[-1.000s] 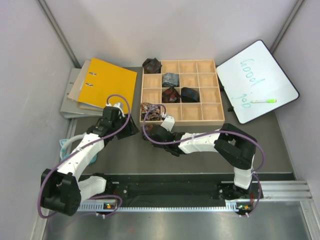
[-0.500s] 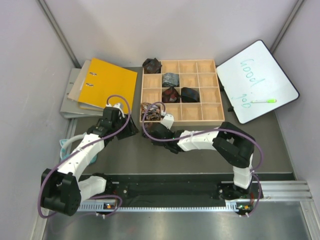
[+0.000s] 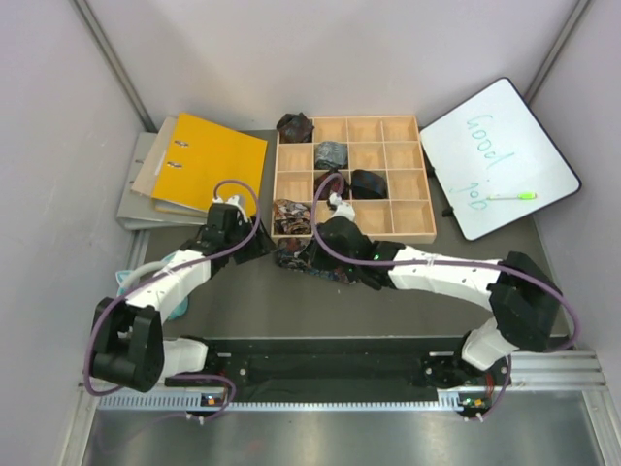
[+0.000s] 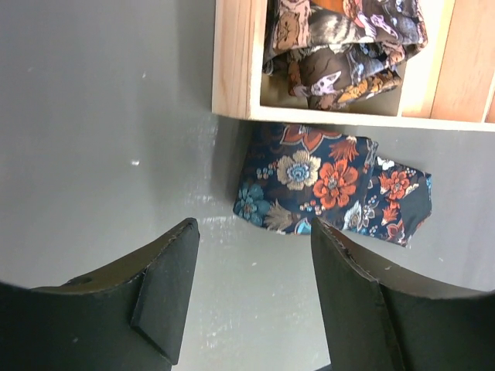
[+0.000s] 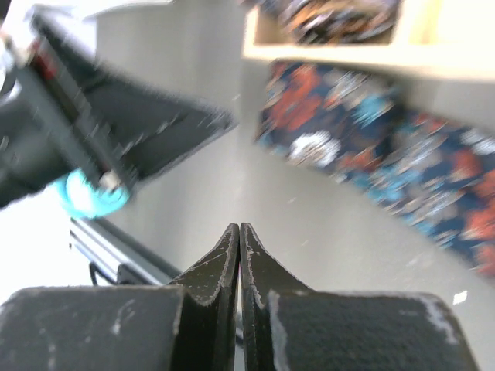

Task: Roll the ties
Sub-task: Roll the tie at the center of the board.

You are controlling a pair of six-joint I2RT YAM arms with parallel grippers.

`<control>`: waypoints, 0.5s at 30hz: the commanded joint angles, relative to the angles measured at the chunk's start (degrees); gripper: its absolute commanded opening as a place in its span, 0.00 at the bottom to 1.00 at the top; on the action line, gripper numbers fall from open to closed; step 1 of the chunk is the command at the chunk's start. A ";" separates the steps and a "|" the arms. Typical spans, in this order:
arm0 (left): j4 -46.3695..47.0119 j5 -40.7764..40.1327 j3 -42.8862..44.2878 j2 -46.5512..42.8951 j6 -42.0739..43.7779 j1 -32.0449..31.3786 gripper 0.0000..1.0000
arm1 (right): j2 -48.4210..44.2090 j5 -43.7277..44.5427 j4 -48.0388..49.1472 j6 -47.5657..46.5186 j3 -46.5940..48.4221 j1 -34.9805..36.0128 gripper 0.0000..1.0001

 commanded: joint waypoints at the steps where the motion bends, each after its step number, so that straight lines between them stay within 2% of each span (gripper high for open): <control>1: 6.48 1.50 -0.09 2.21 -0.01 0.04 0.64 | 3.48 -9.38 -0.02 -2.86 2.79 -6.39 0.00; 5: 8.06 2.81 0.18 3.62 -0.27 0.13 0.64 | 8.95 -15.11 -2.92 -3.91 8.59 -10.61 0.00; 8: 9.74 3.96 -0.17 4.41 -0.10 0.13 0.64 | 12.54 -17.75 -1.96 -4.09 9.39 -12.11 0.00; 15: 12.81 5.81 -1.32 6.96 0.60 0.13 0.64 | 18.62 -21.70 2.08 -3.30 6.23 -12.20 0.00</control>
